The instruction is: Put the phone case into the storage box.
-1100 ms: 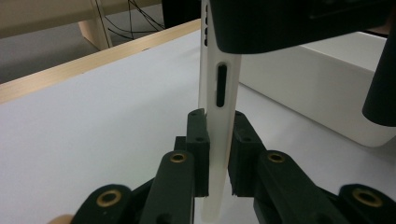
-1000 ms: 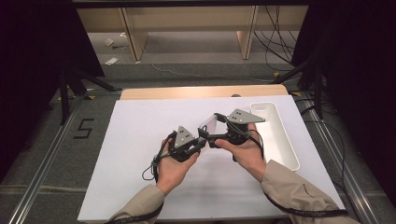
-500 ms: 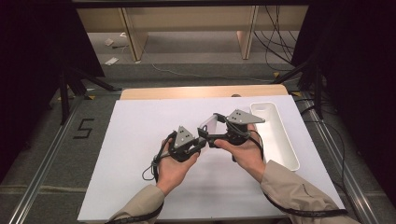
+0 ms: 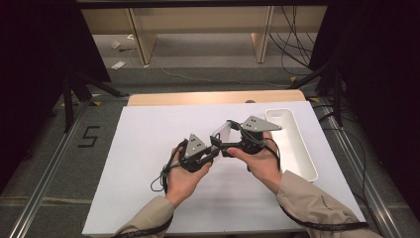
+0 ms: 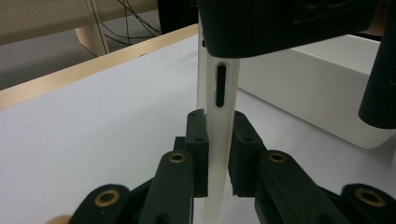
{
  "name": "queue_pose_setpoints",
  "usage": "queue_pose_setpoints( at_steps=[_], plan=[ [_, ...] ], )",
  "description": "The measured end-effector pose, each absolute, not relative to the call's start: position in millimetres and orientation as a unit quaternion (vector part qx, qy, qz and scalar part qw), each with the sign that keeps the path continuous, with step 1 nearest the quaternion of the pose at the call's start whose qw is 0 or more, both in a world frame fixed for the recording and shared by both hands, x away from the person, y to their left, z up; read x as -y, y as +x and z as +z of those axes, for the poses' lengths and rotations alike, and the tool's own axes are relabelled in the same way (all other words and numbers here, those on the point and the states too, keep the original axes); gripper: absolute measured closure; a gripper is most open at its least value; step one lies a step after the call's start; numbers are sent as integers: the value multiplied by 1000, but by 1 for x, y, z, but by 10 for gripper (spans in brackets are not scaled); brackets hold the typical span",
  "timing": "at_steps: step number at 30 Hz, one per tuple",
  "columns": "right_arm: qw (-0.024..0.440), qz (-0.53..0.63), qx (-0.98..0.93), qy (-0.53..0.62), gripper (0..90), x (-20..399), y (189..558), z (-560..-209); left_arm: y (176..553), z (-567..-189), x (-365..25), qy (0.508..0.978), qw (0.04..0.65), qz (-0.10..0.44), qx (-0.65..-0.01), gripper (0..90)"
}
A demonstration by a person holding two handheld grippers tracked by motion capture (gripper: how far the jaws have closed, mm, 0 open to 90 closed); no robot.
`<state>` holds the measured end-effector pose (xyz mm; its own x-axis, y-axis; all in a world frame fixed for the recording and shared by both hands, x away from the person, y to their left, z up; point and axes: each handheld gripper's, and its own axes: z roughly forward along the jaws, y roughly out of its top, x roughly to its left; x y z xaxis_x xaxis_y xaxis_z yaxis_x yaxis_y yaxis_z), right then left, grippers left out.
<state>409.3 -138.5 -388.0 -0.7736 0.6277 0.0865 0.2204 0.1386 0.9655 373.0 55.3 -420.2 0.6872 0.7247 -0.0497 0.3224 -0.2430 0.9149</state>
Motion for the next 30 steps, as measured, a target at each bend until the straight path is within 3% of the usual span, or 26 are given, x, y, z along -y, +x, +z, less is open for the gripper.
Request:
queue_pose_setpoints(
  at_steps=[6,13,16,23,30],
  plan=[
    [183,587,-734,288,181,139,408,-386,373,-419,-55,764,514,201,-334,765],
    [187,589,-730,292,181,141,409,-385,374,-420,-55,763,513,208,-335,637],
    [190,589,-728,295,181,143,410,-384,375,-420,-54,764,511,216,-328,519],
    [195,590,-723,302,181,148,413,-381,375,-421,-52,771,499,221,-329,150],
    [198,589,-721,306,181,152,413,-379,372,-422,-54,786,491,222,-304,0]
  ],
)
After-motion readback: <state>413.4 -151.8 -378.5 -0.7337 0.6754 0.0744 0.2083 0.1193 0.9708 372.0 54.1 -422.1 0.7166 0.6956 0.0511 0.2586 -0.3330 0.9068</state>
